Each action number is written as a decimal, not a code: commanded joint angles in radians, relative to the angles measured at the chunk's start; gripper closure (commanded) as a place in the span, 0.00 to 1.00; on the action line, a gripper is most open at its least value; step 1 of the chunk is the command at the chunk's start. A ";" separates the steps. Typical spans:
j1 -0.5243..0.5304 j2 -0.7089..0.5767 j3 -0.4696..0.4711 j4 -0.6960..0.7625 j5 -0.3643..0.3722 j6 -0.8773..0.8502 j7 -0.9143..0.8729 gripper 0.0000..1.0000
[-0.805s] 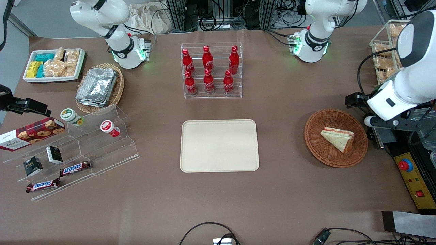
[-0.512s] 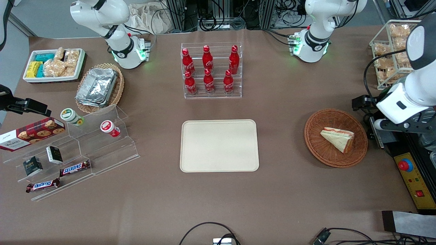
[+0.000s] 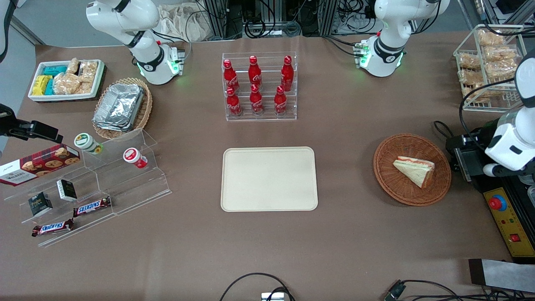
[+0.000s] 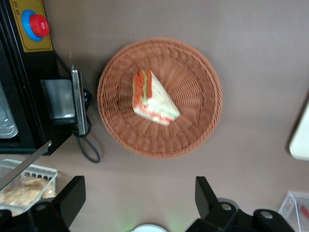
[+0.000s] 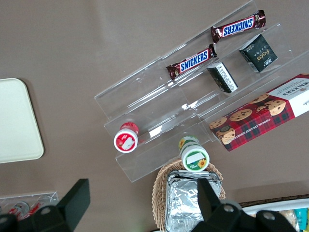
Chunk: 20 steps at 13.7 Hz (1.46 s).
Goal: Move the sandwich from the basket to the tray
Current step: 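Move the left gripper over the sandwich in the wicker basket, then lower the left gripper and close it on the triangular sandwich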
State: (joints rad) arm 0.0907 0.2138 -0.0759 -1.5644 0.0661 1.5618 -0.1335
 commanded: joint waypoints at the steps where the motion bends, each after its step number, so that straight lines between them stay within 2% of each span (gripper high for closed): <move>1: 0.033 -0.077 -0.004 -0.230 -0.014 0.209 -0.067 0.00; 6: 0.038 -0.062 0.007 -0.532 -0.023 0.661 -0.260 0.00; 8: 0.038 -0.039 0.008 -0.606 -0.035 0.792 -0.299 0.00; 15: 0.038 0.038 0.042 -0.629 -0.035 0.869 -0.307 0.00; 19: 0.035 0.105 0.039 -0.620 -0.035 0.935 -0.402 0.01; 20: 0.035 0.116 0.038 -0.615 -0.037 0.937 -0.413 0.26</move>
State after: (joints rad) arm 0.1251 0.3107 -0.0330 -2.1850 0.0390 2.4762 -0.5075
